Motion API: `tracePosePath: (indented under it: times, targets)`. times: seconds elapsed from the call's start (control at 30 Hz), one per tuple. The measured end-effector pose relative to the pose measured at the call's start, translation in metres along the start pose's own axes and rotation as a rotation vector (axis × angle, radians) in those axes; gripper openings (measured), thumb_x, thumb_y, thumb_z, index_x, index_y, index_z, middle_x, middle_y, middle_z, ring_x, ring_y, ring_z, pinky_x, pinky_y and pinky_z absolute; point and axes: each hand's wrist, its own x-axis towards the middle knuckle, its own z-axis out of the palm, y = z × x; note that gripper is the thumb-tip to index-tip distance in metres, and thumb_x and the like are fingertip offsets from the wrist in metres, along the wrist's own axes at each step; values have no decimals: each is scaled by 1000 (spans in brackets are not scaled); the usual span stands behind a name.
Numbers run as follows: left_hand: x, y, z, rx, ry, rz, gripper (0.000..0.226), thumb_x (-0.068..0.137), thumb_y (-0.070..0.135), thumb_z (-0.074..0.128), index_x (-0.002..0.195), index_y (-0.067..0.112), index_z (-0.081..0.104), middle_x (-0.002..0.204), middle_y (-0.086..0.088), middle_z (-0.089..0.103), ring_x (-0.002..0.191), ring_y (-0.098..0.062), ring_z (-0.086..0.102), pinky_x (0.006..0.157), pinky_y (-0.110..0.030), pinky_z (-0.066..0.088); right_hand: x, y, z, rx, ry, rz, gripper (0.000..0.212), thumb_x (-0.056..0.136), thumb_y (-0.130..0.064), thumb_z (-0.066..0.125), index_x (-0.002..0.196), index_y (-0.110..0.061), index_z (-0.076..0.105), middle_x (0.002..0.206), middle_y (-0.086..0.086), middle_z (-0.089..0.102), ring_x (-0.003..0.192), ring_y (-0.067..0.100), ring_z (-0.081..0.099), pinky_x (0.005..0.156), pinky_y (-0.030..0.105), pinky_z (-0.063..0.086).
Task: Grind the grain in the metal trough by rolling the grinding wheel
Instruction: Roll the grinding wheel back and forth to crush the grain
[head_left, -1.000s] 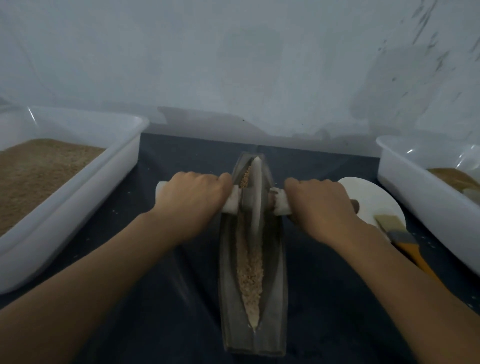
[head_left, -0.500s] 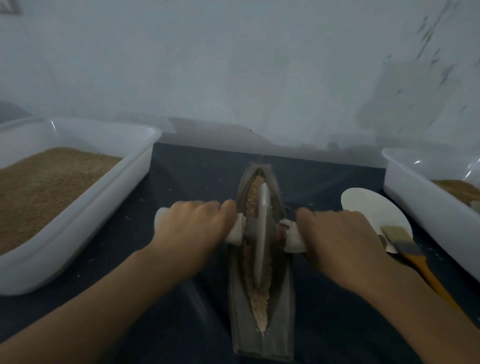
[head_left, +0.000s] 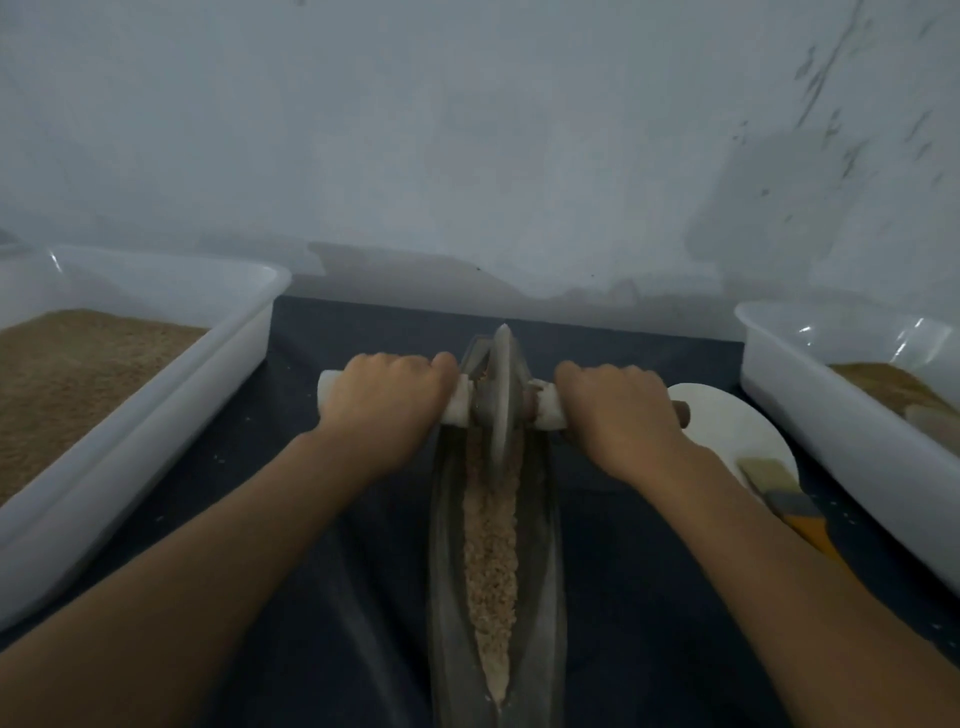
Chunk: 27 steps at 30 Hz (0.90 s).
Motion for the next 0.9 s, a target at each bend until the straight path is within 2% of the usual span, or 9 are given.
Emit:
tracePosePath:
  times: [0.1,0.23,0.33,0.4,0.53,0.63,0.73,0.8,0.9]
  targets:
    - [-12,3,-7,-20,-37,10,41,78,29,63,81,25,23,73,4,53,60,-22,54,51,-31,23,-13,-4,-10,41,-45,-6,37,81,-32,66,82,-23,30,61,-6,35,49,14,26,47,29,15]
    - [-45,8,-26,-98,-90,56,51,75,36,64,80,31,14,65,10,33,54,-15,33,50,-29,21,-56,-11,-30,71,-101,-73,34,79,-37,66,85,-28,34,64,-10,35,51,11,27,46,26,11]
    - [-64,9,-35,-73,-55,147,65,62,38,75,79,34,13,61,12,26,49,-10,27,47,-26,16,-78,-14,-39,35,-98,-122,40,74,-33,69,82,-28,30,69,-6,54,54,18,47,45,29,6]
    - [-64,7,-37,-60,-64,149,66,61,39,76,79,34,12,60,12,24,49,-9,24,47,-26,15,-75,-14,-39,37,-108,-117,45,76,-33,67,82,-28,23,76,-5,58,59,20,52,46,30,8]
    - [-38,2,-24,-74,-75,62,45,75,40,64,81,32,21,67,9,42,55,-13,34,52,-30,22,-43,-12,-28,45,-76,-35,36,80,-35,66,85,-26,31,78,-5,57,58,17,37,51,29,21]
    - [-12,-4,-6,-89,-77,19,34,81,35,60,84,27,27,77,4,57,62,-21,53,54,-33,28,-14,-8,-14,6,-6,-10,32,79,-29,67,84,-23,36,74,-2,57,59,23,47,53,32,25]
    - [3,-9,9,-105,-72,-20,29,83,31,59,84,24,30,79,2,58,68,-26,58,54,-34,30,5,-4,-9,-48,55,-57,29,74,-23,71,86,-17,45,76,6,62,63,30,56,53,34,25]
    - [2,-9,10,-99,-56,-29,30,82,31,59,84,24,30,77,3,58,66,-26,58,53,-33,28,7,-2,-8,-66,65,-86,33,73,-23,72,84,-17,42,75,7,62,63,32,57,53,34,24]
    - [-9,-3,0,-60,-54,-17,31,82,30,59,83,25,28,73,7,52,58,-21,50,52,-33,26,-3,-3,-8,-16,24,-74,36,79,-27,67,82,-21,31,68,0,52,56,24,42,51,32,20]
